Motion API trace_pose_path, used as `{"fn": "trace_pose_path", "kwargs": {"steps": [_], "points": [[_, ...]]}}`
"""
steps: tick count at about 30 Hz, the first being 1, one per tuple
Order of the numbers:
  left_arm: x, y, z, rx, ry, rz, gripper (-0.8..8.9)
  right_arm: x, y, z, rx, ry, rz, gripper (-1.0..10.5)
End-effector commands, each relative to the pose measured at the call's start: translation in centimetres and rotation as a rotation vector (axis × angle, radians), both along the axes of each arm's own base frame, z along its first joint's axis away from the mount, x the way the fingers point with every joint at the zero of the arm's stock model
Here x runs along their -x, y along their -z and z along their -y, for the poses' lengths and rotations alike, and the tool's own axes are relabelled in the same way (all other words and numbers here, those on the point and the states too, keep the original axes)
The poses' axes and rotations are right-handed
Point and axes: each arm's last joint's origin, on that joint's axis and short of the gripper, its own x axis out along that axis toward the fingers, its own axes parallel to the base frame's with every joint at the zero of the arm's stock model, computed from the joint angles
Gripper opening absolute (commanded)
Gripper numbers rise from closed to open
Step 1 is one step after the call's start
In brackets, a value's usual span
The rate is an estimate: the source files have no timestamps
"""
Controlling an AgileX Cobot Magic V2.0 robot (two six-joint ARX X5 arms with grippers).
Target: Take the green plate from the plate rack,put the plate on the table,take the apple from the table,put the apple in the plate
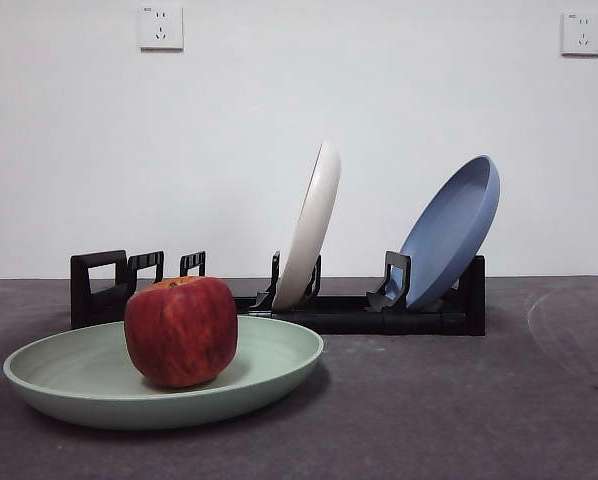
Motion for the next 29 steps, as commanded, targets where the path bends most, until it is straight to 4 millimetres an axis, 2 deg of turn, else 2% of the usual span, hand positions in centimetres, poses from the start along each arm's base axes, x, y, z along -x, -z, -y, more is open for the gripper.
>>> {"fn": "trace_pose_path", "kwargs": {"steps": [1,11,16,22,27,29], "points": [[-0.2,0.0,0.2,0.000,0.002,-0.001,-0.03,0.0,0.3,0.0,0.017,0.010,-0.021,-0.1],[-0.9,0.4,1.2,-0.024,0.004,-0.022,-0.03,0.0,0.3,0.0,0.017,0.010,-0.021,-0.1],[-1.4,0.3,0.4,-0.015,-0.060,-0.015,-0.03,0.0,0.3,0.0,0.018,0.011,-0.022,-0.1],[-1.6,-0.5,-2.9,0.050,-0.262,0.040,-0.03,0.0,0.3,0.0,0.017,0.010,-0.021,-0.1],[-0.6,-1.5,-5.9,0.307,-0.575,0.022,-0.03,0.0,0.3,0.0,0.017,0.010,-0.021,-0.1],[0.2,-1.9,-6.8,0.348,-0.648,0.070,-0.03,0.0,0.3,0.0,0.017,0.010,-0.021,-0.1]]}}
